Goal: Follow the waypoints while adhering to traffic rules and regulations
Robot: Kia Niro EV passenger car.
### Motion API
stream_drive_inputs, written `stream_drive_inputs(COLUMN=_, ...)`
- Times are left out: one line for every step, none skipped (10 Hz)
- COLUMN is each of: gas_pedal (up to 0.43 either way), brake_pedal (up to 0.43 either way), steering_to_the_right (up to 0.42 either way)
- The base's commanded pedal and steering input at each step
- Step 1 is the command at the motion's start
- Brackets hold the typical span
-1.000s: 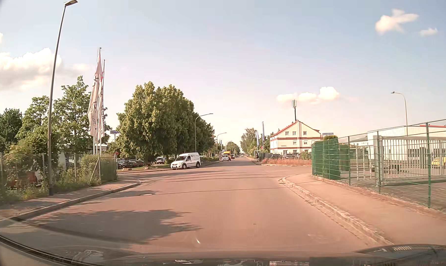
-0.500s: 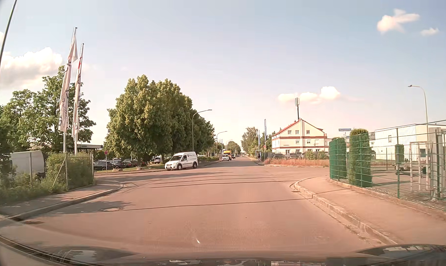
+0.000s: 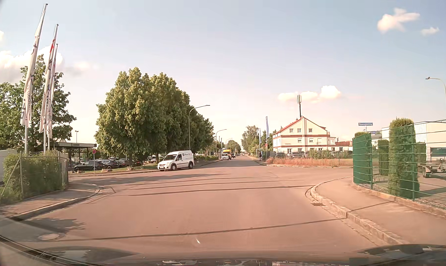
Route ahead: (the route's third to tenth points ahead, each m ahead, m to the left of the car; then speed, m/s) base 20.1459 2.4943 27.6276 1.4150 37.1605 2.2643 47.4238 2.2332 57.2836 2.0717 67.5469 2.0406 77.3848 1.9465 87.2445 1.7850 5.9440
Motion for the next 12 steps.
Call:
stream_drive_inputs(gas_pedal=0.000, brake_pedal=0.213, steering_to_the_right=-0.005)
stream_drive_inputs(gas_pedal=0.000, brake_pedal=0.207, steering_to_the_right=0.003)
stream_drive_inputs(gas_pedal=0.000, brake_pedal=0.183, steering_to_the_right=0.008)
stream_drive_inputs(gas_pedal=0.000, brake_pedal=0.159, steering_to_the_right=0.008)
stream_drive_inputs(gas_pedal=0.000, brake_pedal=0.152, steering_to_the_right=0.007)
stream_drive_inputs(gas_pedal=0.000, brake_pedal=0.140, steering_to_the_right=0.010)
stream_drive_inputs(gas_pedal=0.000, brake_pedal=0.140, steering_to_the_right=0.018)
stream_drive_inputs(gas_pedal=0.000, brake_pedal=0.134, steering_to_the_right=0.023)
stream_drive_inputs(gas_pedal=0.000, brake_pedal=0.128, steering_to_the_right=0.025)
stream_drive_inputs(gas_pedal=0.000, brake_pedal=0.116, steering_to_the_right=0.021)
stream_drive_inputs(gas_pedal=0.000, brake_pedal=0.091, steering_to_the_right=0.013)
stream_drive_inputs(gas_pedal=0.000, brake_pedal=0.067, steering_to_the_right=0.010)
